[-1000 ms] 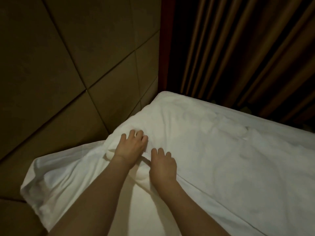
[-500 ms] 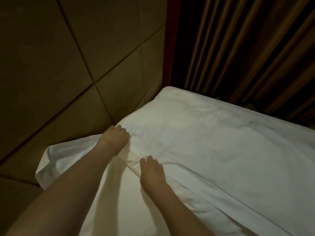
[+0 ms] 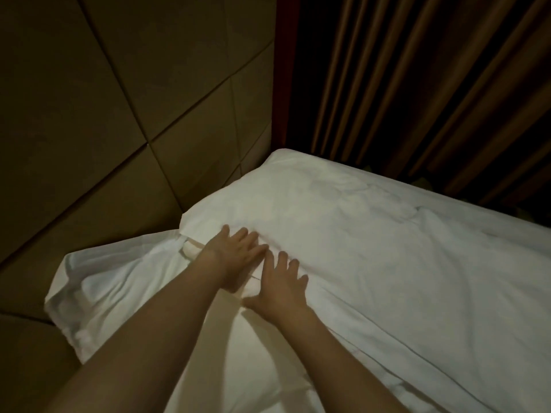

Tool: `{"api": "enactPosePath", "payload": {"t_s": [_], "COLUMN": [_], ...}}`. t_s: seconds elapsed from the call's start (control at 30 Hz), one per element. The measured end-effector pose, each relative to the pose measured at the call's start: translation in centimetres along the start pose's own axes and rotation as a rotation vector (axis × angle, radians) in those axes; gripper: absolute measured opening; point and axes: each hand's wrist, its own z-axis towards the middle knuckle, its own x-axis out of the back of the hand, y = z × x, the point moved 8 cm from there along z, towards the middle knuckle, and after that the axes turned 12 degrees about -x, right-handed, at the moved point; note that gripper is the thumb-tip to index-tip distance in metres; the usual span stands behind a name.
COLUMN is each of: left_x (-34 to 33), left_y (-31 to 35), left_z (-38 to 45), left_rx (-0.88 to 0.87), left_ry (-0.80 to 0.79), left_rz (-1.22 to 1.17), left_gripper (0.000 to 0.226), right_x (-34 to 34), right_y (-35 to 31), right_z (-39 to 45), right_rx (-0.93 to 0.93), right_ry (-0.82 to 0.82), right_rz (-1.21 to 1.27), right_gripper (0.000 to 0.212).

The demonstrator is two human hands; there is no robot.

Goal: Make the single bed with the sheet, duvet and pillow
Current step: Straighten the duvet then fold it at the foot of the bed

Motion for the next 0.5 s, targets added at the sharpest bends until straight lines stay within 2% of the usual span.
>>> {"api": "enactPosePath", "payload": {"t_s": [0.1, 0.33, 0.5], "left_x": [-2.5, -2.9, -4.1], "left_y": [0.1, -0.9, -3.6], "left_z": [-0.2, 0.9, 0.7], "left_rx": [0.019, 0.157, 0.341], "left_ry": [-0.122, 0.063, 0.063], "left_rz": [0.102, 0.127, -0.074], "left_gripper": [0.110, 0.089, 0.101], "right_x": [-1.4, -2.6, -2.9], "right_y": [-0.8, -1.4, -1.5], "right_z": [-0.1, 1.1, 2.9], "right_rx": [-0.006, -0.099, -0.060], "right_ry": [0.015, 0.191, 0.381], "right_rz": [-0.021, -0.141, -0.109], "right_gripper": [0.109, 0.104, 0.076]}}
